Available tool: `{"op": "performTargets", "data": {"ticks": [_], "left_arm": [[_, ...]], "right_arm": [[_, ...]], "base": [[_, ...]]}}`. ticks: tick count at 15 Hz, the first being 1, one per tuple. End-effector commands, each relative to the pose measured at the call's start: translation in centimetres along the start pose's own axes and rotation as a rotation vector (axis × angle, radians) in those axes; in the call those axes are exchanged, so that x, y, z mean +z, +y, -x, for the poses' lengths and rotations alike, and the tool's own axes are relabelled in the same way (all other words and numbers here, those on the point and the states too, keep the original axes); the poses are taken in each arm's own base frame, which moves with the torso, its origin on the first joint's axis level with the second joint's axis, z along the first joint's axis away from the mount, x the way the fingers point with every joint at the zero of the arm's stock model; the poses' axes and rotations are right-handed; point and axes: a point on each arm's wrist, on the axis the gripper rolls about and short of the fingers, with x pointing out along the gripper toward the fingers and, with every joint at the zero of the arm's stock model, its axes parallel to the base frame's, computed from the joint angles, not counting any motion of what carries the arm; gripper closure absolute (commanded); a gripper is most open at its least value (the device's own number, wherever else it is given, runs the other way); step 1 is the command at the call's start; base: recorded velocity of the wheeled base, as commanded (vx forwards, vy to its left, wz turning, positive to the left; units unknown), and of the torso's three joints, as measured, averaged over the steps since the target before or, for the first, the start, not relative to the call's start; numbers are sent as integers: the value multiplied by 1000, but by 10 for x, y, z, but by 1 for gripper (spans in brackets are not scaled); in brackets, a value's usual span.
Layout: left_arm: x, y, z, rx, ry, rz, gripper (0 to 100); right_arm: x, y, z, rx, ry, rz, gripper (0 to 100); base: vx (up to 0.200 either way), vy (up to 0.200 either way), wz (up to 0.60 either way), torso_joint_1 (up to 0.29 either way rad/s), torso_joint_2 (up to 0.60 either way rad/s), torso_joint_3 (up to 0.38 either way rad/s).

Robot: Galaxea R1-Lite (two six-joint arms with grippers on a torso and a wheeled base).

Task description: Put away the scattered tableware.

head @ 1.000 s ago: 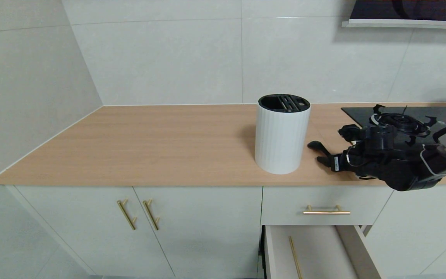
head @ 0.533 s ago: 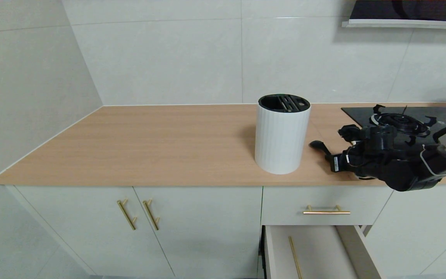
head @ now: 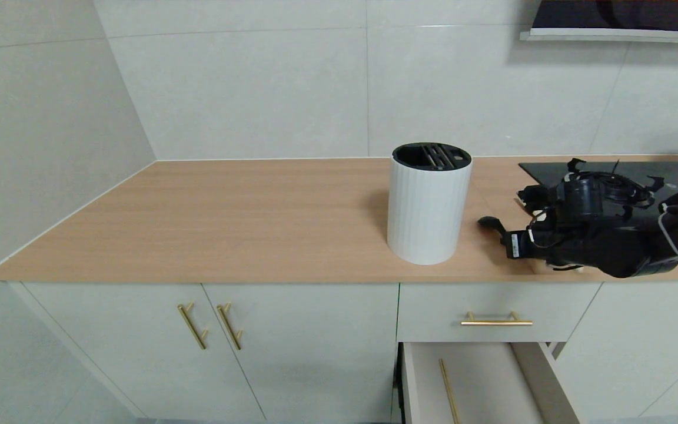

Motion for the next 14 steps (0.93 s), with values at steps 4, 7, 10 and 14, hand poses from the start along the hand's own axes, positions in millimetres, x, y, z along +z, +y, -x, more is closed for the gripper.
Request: {"op": "performTargets", "data": {"ticks": [4, 7, 10, 14], "left_arm": [[0, 0, 0, 0, 1, 0, 0], [0, 0, 0, 0, 1, 0, 0], [0, 0, 0, 0, 1, 0, 0], [0, 0, 0, 0, 1, 0, 0]], "right_arm": [[38, 33, 124, 33, 48, -131, 100], [33, 37, 173, 47, 90, -145, 100], [11, 41, 190, 55, 130, -129, 100], [-13, 39, 203, 60, 163, -124, 100]], "base": [[0, 0, 0, 0, 0, 0], [0, 0, 0, 0, 0, 0], [0, 0, 0, 0, 0, 0], [0, 0, 0, 0, 0, 0]]}}
